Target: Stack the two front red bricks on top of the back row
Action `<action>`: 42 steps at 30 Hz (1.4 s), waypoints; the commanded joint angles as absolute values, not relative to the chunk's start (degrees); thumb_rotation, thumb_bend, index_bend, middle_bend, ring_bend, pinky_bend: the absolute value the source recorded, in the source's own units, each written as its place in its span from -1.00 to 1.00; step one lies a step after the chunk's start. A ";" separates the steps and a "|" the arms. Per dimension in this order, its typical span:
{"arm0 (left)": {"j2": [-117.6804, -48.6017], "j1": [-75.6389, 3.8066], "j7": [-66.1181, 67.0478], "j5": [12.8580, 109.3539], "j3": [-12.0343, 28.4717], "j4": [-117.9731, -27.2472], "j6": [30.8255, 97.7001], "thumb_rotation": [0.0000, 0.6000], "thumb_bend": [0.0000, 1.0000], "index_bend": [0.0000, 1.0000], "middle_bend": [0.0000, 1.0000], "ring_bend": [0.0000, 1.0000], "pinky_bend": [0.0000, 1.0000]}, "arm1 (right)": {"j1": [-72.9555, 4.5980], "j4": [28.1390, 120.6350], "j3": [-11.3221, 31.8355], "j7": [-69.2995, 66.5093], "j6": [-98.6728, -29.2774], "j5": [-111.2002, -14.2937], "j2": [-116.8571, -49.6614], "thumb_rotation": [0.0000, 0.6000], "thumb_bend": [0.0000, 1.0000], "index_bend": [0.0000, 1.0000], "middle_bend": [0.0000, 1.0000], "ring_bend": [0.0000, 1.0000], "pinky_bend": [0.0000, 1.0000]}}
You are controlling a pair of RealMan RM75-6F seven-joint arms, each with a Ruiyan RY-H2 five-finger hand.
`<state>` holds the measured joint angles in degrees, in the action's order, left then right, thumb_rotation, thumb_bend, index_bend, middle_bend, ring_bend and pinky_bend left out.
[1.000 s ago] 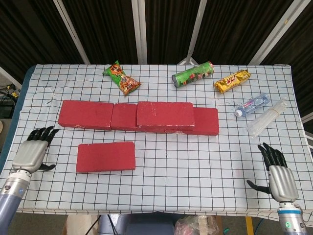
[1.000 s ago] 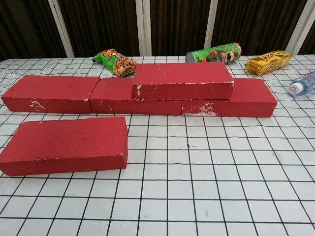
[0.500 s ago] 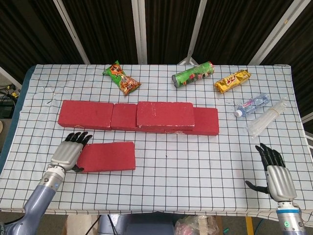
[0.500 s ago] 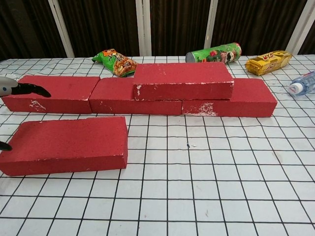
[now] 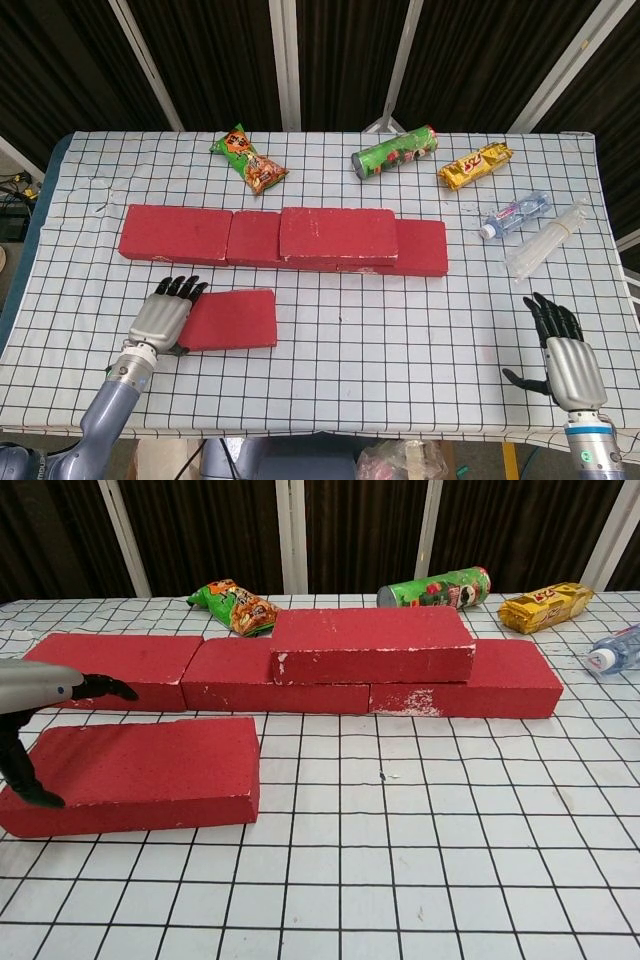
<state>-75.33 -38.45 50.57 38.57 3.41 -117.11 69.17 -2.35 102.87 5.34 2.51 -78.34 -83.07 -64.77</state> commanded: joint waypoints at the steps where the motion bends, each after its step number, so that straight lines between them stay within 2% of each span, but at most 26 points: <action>1: -76.33 -39.20 50.92 37.99 3.26 -116.73 69.51 1.00 -1.00 -1.00 -1.00 -1.00 -1.00 | -2.46 102.86 5.22 2.38 -78.35 -82.91 -64.69 1.00 -0.73 -0.88 -1.00 -1.00 -1.00; 21: -81.42 -42.96 53.80 32.39 2.80 -114.02 72.30 1.00 -1.00 -0.99 -0.95 -1.00 -1.00 | -3.25 103.18 4.31 2.04 -78.44 -81.37 -64.10 1.00 -0.73 -0.88 -1.00 -1.00 -1.00; 30: -82.61 -43.74 54.39 30.65 3.13 -113.42 74.29 1.00 -1.00 -0.83 -0.71 -1.00 -1.00 | -3.72 103.26 3.89 1.42 -77.81 -80.88 -63.72 1.00 -0.73 -0.88 -1.00 -1.00 -1.00; 42: -82.58 -44.98 54.33 28.38 4.02 -112.45 74.21 1.00 -1.00 -0.60 -0.66 -1.00 -1.00 | -3.97 103.83 3.60 1.21 -77.59 -79.84 -63.17 1.00 -0.73 -0.88 -1.00 -1.00 -1.00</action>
